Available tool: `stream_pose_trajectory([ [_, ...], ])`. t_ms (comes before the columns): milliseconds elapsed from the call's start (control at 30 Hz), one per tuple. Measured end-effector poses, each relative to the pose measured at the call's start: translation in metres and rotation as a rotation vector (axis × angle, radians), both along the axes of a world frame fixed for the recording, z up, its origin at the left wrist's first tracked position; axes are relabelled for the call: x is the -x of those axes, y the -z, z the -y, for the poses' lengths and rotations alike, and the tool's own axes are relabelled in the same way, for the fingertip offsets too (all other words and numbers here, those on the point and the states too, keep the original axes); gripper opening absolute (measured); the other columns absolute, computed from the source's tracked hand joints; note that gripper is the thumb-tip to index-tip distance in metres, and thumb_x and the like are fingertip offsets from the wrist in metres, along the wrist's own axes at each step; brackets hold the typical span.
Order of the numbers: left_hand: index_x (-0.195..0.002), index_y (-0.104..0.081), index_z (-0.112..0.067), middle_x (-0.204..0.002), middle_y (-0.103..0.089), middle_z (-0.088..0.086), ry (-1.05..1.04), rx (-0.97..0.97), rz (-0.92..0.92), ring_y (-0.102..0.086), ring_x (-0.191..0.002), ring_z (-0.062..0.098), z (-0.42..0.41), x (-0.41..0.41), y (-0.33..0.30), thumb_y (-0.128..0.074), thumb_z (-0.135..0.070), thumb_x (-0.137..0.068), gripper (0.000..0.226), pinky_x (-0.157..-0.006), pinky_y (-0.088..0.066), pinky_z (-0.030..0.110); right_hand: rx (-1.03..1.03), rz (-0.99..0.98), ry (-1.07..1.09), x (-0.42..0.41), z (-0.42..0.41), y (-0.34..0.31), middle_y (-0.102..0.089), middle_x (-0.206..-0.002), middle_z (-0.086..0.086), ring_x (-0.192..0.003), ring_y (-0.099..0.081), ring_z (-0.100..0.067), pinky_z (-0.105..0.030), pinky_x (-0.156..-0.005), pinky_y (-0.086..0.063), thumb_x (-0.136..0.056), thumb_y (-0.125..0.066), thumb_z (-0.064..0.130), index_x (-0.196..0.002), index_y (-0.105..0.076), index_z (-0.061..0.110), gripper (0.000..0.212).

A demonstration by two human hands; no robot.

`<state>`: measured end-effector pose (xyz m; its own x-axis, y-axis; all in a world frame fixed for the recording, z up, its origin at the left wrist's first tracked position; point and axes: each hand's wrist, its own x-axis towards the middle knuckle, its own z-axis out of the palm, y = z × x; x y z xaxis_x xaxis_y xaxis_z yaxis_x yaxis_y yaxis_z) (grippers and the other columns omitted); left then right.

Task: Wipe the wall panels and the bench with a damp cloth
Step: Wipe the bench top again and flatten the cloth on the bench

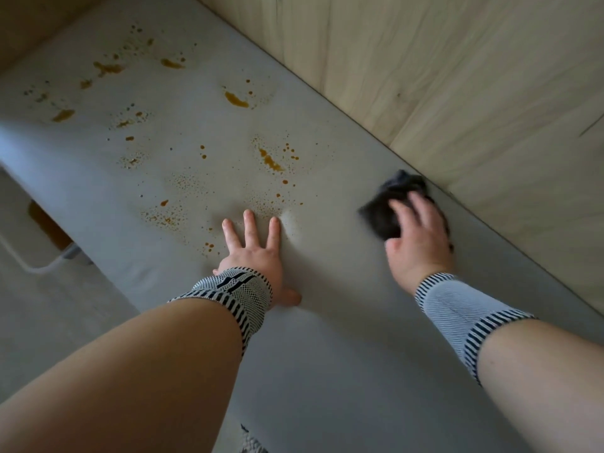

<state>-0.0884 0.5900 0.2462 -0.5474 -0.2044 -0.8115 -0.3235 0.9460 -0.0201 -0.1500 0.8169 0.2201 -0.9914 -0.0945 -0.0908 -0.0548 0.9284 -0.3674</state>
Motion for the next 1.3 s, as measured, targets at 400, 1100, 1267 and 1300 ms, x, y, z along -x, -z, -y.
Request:
stream_pose_trajectory([
  [400, -0.147, 0.034, -0.033, -0.152, 0.044, 0.005, 0.000, -0.009, 0.007, 0.034, -0.141, 0.044, 0.001, 0.001, 0.003, -0.076, -0.069, -0.065, 0.142, -0.109, -0.033, 0.065, -0.060, 0.234, -0.356, 0.018, 0.052, -0.009, -0.013, -0.161, 0.010, -0.148, -0.008, -0.020, -0.031, -0.121, -0.006, -0.090, -0.046, 0.004, -0.148, -0.034, 0.029, 0.065],
  [1100, -0.147, 0.034, -0.031, -0.150, 0.046, 0.006, -0.012, -0.037, 0.007, 0.034, -0.140, 0.046, 0.001, 0.000, 0.003, -0.077, -0.066, -0.068, 0.140, -0.108, -0.034, 0.065, -0.114, 0.109, 0.194, 0.032, 0.042, -0.006, -0.023, -0.158, -0.006, -0.143, -0.021, -0.031, -0.040, -0.118, -0.016, -0.088, -0.053, 0.014, -0.146, -0.037, 0.014, 0.060],
  [1267, -0.147, 0.033, -0.030, -0.151, 0.045, 0.007, -0.002, -0.027, 0.003, 0.034, -0.139, 0.046, 0.000, 0.001, 0.003, -0.076, -0.067, -0.067, 0.140, -0.109, -0.034, 0.064, -0.122, 0.123, -0.395, -0.010, 0.079, -0.007, -0.017, -0.161, 0.003, -0.146, -0.014, -0.033, -0.045, -0.120, -0.012, -0.091, -0.045, 0.022, -0.150, -0.030, 0.026, 0.061],
  [1300, -0.147, 0.033, -0.030, -0.151, 0.045, 0.007, -0.002, -0.028, 0.003, 0.034, -0.139, 0.046, 0.000, 0.001, 0.003, -0.076, -0.067, -0.067, 0.140, -0.109, -0.034, 0.064, -0.148, 0.104, -0.543, -0.012, 0.068, -0.007, -0.028, -0.158, 0.000, -0.143, -0.025, -0.036, -0.047, -0.119, -0.020, -0.088, -0.041, 0.023, -0.146, -0.040, 0.023, 0.059],
])
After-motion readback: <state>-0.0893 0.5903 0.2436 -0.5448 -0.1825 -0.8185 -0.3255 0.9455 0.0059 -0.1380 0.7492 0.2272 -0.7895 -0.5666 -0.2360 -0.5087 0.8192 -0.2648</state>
